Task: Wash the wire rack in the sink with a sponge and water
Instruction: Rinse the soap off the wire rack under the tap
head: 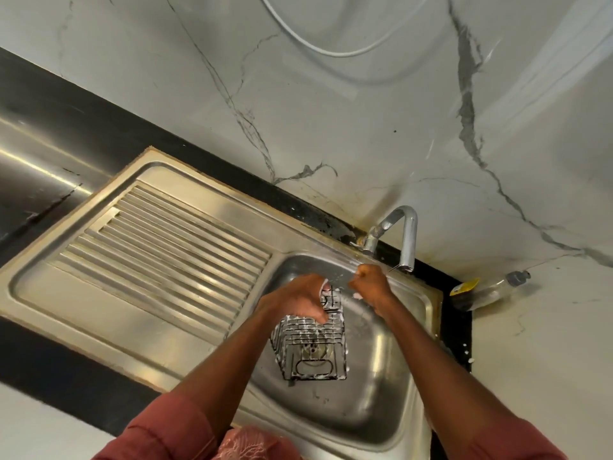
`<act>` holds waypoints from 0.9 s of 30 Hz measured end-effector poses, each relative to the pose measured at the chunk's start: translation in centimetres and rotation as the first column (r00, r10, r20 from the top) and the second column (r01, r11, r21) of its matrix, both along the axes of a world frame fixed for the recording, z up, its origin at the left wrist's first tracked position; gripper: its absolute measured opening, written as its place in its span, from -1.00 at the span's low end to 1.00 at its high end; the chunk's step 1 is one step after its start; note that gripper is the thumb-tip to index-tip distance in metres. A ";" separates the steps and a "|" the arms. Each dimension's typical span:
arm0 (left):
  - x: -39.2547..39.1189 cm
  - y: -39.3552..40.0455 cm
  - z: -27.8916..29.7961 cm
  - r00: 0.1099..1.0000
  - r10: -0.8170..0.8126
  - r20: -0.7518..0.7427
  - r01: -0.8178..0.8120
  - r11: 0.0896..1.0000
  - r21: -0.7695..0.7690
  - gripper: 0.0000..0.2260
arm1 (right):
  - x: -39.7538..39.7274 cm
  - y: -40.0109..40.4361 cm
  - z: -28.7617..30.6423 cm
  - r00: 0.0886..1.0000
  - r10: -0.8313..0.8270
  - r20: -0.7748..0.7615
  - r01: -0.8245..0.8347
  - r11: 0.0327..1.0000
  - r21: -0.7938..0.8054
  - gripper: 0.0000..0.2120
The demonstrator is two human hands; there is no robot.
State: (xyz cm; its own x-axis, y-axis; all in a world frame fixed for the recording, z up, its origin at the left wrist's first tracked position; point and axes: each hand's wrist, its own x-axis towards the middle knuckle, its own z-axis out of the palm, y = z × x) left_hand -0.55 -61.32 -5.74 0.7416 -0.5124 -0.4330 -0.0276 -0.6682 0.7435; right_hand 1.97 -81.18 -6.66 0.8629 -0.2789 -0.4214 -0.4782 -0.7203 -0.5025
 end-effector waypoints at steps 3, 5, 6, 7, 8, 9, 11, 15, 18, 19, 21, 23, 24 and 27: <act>0.0 -0.5 0.0 1.000 -0.008 -0.004 0.008 1.000 -0.027 -0.26 | 0.6 -0.1 0.6 0.956 0.292 -0.016 -0.291 0.943 -0.163 -0.76; 0.0 -0.5 0.2 1.000 -0.009 0.003 0.009 1.000 -0.019 -0.25 | 1.0 -0.1 0.6 0.880 0.471 -0.065 -0.472 0.847 -0.245 -0.82; 0.0 -0.5 0.4 1.000 -0.009 -0.001 0.009 1.000 -0.016 -0.25 | 1.3 -0.1 0.5 0.834 0.542 -0.101 -0.547 0.789 -0.279 -0.84; 0.0 -0.3 0.4 1.000 -0.008 -0.005 0.008 1.000 -0.016 -0.26 | 1.4 0.1 0.5 0.797 0.590 -0.132 -0.599 0.740 -0.307 -0.87; 0.0 -0.2 0.4 1.000 -0.010 -0.006 0.009 1.000 -0.016 -0.26 | 1.6 0.1 0.4 0.779 0.610 -0.149 -0.621 0.715 -0.321 -0.90; 0.1 -0.2 0.4 1.000 -0.012 -0.006 0.012 1.000 -0.017 -0.26 | 1.6 0.2 0.5 0.778 0.609 -0.154 -0.624 0.718 -0.309 -0.90; 0.1 -0.1 0.4 1.000 -0.026 -0.009 0.026 1.000 -0.008 -0.28 | 1.6 0.2 0.8 0.859 0.503 -0.095 -0.512 0.840 -0.182 -0.81; 0.1 0.1 0.2 0.999 -0.021 -0.032 0.022 0.999 0.029 -0.34 | 1.9 -0.3 2.0 0.992 -0.090 -0.085 0.109 0.961 0.255 -0.90; 0.0 0.1 0.1 0.999 -0.024 -0.045 0.025 0.999 0.028 -0.34 | 2.7 -1.4 2.9 0.815 -0.438 -0.380 0.572 0.505 0.646 -0.80; -0.1 0.0 0.2 0.999 -0.026 -0.047 0.028 0.999 0.029 -0.34 | 2.9 -1.8 3.0 0.740 -0.496 -0.454 0.642 0.320 0.697 -0.77; -0.4 0.0 0.4 0.998 -0.026 -0.049 0.027 0.999 0.029 -0.32 | 2.4 -2.6 2.8 0.617 -0.552 -0.561 0.697 0.053 0.715 -0.77; -0.5 0.1 0.6 0.998 -0.024 -0.053 0.025 0.999 0.032 -0.31 | 1.2 -3.2 2.6 0.695 -0.558 -0.454 0.611 0.124 0.782 -0.77; -0.6 0.2 0.7 0.998 -0.023 -0.057 0.025 0.999 0.031 -0.30 | 0.7 -3.5 2.5 0.787 -0.518 -0.336 0.556 0.359 0.749 -0.70; -0.7 0.2 1.0 0.997 -0.015 -0.070 0.017 1.000 0.023 -0.27 | 0.6 -2.7 3.4 0.915 -0.342 -0.216 0.400 0.848 0.349 -0.36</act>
State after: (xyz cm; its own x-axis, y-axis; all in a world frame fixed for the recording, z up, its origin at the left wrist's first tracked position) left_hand -1.26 -61.13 -4.73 0.7008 -0.5132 -0.4955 0.0128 -0.6854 0.7280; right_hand 2.62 -83.86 -3.30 0.6509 -0.3610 -0.6678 -0.7571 -0.2434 -0.6063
